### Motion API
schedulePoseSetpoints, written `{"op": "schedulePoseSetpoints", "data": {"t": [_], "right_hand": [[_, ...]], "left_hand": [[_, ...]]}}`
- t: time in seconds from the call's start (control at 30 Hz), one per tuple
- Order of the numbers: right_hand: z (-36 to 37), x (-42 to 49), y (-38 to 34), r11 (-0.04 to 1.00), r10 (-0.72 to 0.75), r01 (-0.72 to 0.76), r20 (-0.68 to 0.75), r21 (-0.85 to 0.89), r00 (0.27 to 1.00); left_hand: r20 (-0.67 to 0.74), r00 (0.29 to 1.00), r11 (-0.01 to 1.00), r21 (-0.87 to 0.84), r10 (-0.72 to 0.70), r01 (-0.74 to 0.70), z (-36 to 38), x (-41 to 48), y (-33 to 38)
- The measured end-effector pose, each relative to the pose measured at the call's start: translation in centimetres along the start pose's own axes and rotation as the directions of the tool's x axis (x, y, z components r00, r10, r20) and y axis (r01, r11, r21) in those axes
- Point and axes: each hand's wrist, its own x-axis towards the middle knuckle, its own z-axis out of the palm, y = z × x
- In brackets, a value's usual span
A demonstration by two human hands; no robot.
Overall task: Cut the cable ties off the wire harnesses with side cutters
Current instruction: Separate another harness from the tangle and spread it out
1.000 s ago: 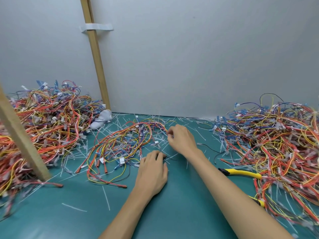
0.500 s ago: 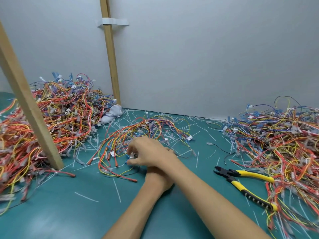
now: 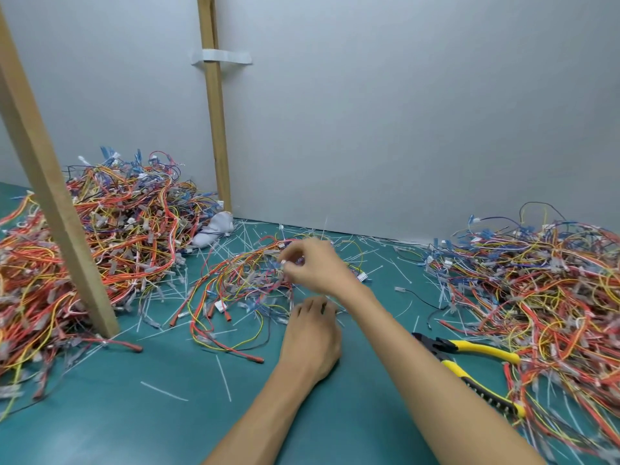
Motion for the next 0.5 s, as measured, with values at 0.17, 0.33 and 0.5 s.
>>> {"op": "schedulePoseSetpoints", "data": {"t": [0.17, 0.33, 0.5], "right_hand": [[-5.7, 0.0, 0.5, 0.936, 0.089, 0.005, -0.251, 0.351, 0.964], [-10.6, -0.2, -0.5, 0.854, 0.092, 0.198, -0.515, 0.481, 0.852], [-13.4, -0.8, -1.2, 0.656, 0.131, 0.440, -0.667, 0.613, 0.734]], "left_hand": [[-0.042, 0.998, 0.998, -0.024, 0.052, -0.053, 0.0, 0.4, 0.4], [-0.094, 0.995, 0.987, -0.156, 0.033, -0.048, -0.1, 0.4, 0.1], [-0.192, 0.971, 0.949, -0.307, -0.142, 0.078, -0.9, 0.3, 0.3]]}}
